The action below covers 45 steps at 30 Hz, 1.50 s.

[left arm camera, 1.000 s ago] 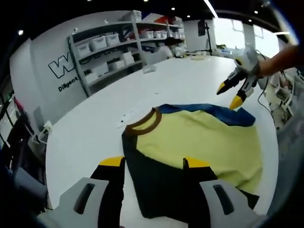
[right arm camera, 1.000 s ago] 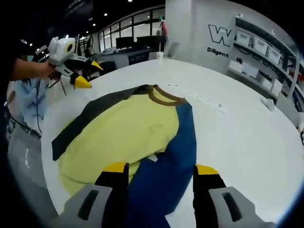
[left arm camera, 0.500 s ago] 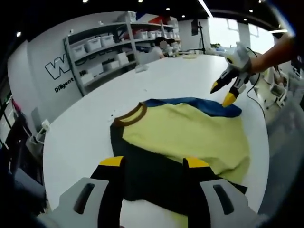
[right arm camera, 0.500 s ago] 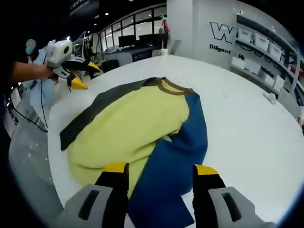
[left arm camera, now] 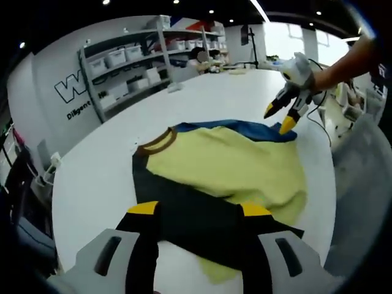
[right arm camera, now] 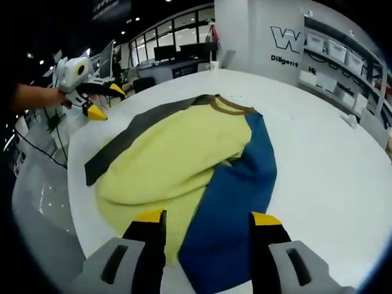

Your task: Fold the garment on the visible template until the final outline fits inside the template.

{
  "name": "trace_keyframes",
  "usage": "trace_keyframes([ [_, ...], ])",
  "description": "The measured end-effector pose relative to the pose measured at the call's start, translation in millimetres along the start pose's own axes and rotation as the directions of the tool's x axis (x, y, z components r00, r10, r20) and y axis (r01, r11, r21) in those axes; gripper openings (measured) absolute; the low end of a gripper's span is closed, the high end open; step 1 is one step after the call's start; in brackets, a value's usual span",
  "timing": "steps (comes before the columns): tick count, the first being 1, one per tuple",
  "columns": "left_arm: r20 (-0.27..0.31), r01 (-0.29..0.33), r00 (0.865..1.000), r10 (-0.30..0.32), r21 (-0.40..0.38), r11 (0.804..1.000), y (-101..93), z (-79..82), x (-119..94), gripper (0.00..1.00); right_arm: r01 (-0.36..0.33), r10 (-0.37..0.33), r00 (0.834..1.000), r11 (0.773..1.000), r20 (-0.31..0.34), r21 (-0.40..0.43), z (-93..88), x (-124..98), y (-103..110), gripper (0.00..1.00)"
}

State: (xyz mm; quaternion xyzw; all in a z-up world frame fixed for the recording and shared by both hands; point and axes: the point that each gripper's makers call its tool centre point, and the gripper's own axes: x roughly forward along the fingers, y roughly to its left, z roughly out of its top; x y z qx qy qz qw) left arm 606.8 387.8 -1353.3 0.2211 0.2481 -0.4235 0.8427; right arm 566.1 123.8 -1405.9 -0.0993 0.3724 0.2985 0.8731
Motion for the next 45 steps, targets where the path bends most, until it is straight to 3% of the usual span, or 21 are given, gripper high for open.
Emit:
trace_keyframes([
  [6, 0.004, 0.023, 1.0, -0.023, -0.003, 1.0, -13.6, -5.9, -3.1, 0.53, -0.005, 0.005, 1.0, 1.0, 0.022, 0.015, -0.2, -5.4, 3.5, 0.56],
  [9, -0.01, 0.059, 0.998, -0.059, -0.014, 0.998, -25.1, -11.1, -2.9, 0.59, -0.008, 0.008, 1.0, 1.0, 0.02, 0.005, -2.6, -7.2, 5.8, 0.61],
  [15, -0.038, 0.092, 0.995, -0.09, 0.038, 0.995, -39.8, -19.7, -2.8, 0.62, -0.002, 0.002, 0.999, 1.0, 0.036, 0.02, -2.7, -12.9, 6.5, 0.66],
  [19, -0.056, 0.145, 0.988, -0.14, 0.085, 0.986, -59.7, -27.4, -3.7, 0.66, -0.001, 0.0, 0.999, 1.0, 0.032, 0.03, -7.1, -14.5, 7.6, 0.68],
  [37, -0.059, 0.202, 0.979, -0.197, 0.095, 0.975, -108.5, -39.6, -4.7, 0.62, 0.01, -0.013, 0.998, 0.999, 0.06, 0.047, -7.4, -22.3, 11.1, 0.74],
  [45, -0.081, 0.219, 0.974, -0.211, 0.112, 0.969, -121.9, -51.0, -1.2, 0.55, 0.014, -0.017, 0.998, 0.998, 0.06, 0.061, -13.7, -23.6, 11.7, 0.74],
])
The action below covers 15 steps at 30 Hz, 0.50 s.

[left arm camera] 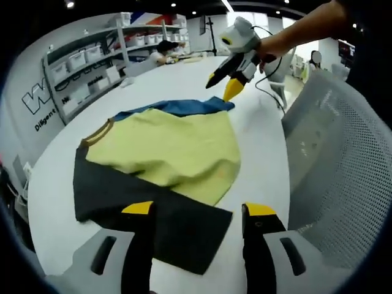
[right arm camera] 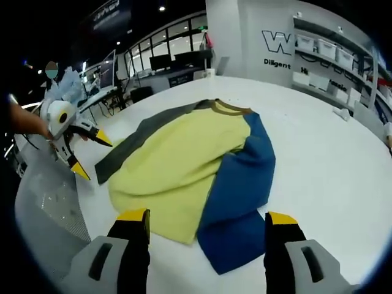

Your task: Fold the garment on the visible template until the final outline fits inside the template.

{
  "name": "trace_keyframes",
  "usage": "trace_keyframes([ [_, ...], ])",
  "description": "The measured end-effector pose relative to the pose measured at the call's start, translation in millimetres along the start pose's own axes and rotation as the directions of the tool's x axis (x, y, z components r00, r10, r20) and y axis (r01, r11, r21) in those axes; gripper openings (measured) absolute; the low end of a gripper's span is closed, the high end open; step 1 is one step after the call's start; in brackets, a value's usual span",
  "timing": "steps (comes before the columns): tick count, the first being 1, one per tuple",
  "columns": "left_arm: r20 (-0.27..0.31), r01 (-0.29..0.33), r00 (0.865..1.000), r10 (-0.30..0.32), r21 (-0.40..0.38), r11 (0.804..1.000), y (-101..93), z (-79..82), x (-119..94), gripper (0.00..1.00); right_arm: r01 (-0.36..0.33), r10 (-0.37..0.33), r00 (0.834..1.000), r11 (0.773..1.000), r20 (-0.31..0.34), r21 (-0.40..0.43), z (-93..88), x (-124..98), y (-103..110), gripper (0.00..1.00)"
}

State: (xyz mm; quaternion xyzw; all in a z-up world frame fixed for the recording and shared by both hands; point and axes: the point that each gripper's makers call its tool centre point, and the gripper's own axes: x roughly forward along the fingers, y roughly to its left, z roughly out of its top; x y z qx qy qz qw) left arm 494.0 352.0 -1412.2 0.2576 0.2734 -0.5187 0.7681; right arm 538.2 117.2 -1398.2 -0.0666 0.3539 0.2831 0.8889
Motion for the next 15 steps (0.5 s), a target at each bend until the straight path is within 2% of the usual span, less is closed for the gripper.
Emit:
trace_keyframes([
  [10, -0.042, 0.001, 0.999, -0.001, 0.001, 1.0, -9.3, -19.7, 2.5, 0.46, 0.0, 0.0, 1.0, 1.0, -0.006, 0.002, -0.1, -0.3, 1.0, 0.74],
  [15, -0.061, 0.012, 0.998, -0.011, 0.025, 1.0, -14.5, -24.0, 5.8, 0.43, 0.006, -0.006, 1.0, 1.0, 0.002, 0.001, 1.9, -1.9, -1.0, 0.73],
])
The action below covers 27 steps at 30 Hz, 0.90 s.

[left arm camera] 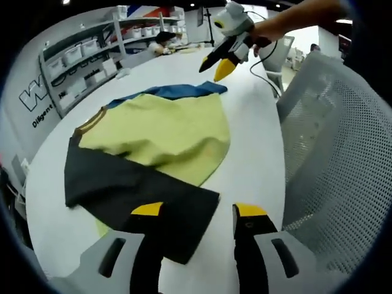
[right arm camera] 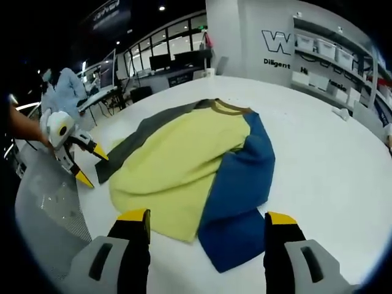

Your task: Fold the garment on the visible template until the final outline fits inside the template.

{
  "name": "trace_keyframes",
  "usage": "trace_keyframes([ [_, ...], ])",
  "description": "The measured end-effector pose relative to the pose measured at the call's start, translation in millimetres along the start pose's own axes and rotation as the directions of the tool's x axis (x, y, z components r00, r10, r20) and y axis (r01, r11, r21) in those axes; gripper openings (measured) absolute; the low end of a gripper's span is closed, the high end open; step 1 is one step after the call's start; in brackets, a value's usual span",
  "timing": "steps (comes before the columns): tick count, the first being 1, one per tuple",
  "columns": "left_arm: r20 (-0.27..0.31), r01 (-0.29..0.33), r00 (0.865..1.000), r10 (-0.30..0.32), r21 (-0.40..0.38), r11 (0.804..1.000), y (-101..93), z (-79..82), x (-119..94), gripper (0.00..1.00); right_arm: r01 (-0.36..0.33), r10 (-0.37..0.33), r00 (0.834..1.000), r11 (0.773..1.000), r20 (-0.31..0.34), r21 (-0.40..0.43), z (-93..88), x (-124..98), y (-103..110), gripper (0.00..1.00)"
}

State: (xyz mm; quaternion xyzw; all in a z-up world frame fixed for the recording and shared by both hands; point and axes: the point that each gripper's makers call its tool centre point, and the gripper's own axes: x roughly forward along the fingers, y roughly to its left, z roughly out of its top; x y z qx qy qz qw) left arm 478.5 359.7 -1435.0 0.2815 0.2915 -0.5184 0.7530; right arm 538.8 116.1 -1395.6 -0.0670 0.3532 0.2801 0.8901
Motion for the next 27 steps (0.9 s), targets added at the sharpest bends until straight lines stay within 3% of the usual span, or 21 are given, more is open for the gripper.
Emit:
trace_keyframes([
  [10, 0.007, 0.011, 1.0, -0.011, 0.0, 1.0, -1.5, 3.5, 7.6, 0.31, 0.008, -0.008, 1.0, 1.0, -0.001, 0.007, -2.5, -4.0, -0.7, 0.72],
  [14, 0.01, 0.015, 1.0, -0.015, -0.025, 1.0, -3.2, 4.1, 11.2, 0.18, 0.014, -0.014, 1.0, 1.0, -0.002, 0.016, -4.8, -5.3, -3.2, 0.72],
  [17, 0.019, 0.001, 1.0, -0.001, -0.037, 0.999, -2.0, 5.7, 12.3, 0.13, 0.017, -0.017, 1.0, 1.0, -0.003, 0.017, -6.1, -6.4, -3.9, 0.72],
  [20, -0.003, -0.023, 1.0, 0.023, -0.053, 0.998, 2.7, 1.5, 10.2, 0.03, 0.019, -0.019, 1.0, 1.0, -0.006, 0.02, -6.4, -6.7, -4.1, 0.72],
  [23, -0.009, -0.013, 1.0, 0.012, -0.151, 0.989, 4.1, 0.5, 9.9, 0.02, 0.02, -0.02, 1.0, 1.0, -0.004, 0.022, -5.1, -6.4, -4.4, 0.72],
  [27, -0.016, -0.019, 1.0, 0.016, -0.182, 0.983, 8.1, 1.5, 10.4, 0.02, 0.021, -0.021, 1.0, 1.0, -0.001, 0.022, -2.9, -6.6, -4.5, 0.71],
])
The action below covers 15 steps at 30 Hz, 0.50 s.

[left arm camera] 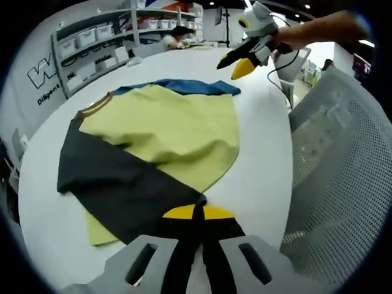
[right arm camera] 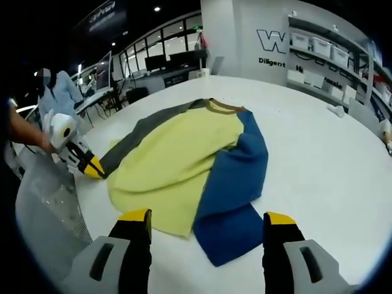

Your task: Fold the garment on the visible template until the final outline fits inside the template.

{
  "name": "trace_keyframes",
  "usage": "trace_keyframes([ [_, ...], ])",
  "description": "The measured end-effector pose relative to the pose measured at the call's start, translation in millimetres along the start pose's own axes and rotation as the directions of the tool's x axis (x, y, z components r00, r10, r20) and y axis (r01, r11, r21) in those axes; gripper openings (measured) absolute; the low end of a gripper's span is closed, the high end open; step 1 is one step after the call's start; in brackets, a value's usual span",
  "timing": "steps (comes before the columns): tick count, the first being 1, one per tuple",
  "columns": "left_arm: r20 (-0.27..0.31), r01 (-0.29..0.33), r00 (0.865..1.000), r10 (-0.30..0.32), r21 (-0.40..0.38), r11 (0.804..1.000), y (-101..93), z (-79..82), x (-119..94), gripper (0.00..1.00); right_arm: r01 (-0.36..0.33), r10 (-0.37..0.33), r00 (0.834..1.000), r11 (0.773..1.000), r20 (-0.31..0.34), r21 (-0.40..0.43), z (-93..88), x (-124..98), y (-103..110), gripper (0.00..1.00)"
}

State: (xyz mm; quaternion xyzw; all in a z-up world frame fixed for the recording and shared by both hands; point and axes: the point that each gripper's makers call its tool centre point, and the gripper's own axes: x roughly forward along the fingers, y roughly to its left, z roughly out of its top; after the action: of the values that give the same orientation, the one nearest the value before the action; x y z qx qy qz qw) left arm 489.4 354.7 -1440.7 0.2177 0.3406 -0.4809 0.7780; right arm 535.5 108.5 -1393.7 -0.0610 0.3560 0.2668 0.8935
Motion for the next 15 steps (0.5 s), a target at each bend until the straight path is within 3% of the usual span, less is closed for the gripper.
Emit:
trace_keyframes([
  [6, 0.053, -0.031, 0.998, 0.033, -0.031, 0.999, 11.9, 15.0, -11.2, 0.01, 0.0, 0.0, 1.0, 1.0, 0.004, 0.001, 2.4, 0.2, -0.3, 0.71],
  [9, 0.097, -0.075, 0.992, 0.08, -0.058, 0.996, 30.6, 28.4, -23.2, 0.01, -0.001, 0.001, 1.0, 1.0, 0.002, 0.002, 1.7, 0.9, 0.3, 0.72],
  [15, 0.165, -0.17, 0.966, 0.197, -0.165, 0.972, 85.9, 48.5, -57.7, 0.01, -0.005, 0.005, 1.0, 1.0, 0.001, 0.006, -0.5, 3.2, 2.5, 0.72],
])
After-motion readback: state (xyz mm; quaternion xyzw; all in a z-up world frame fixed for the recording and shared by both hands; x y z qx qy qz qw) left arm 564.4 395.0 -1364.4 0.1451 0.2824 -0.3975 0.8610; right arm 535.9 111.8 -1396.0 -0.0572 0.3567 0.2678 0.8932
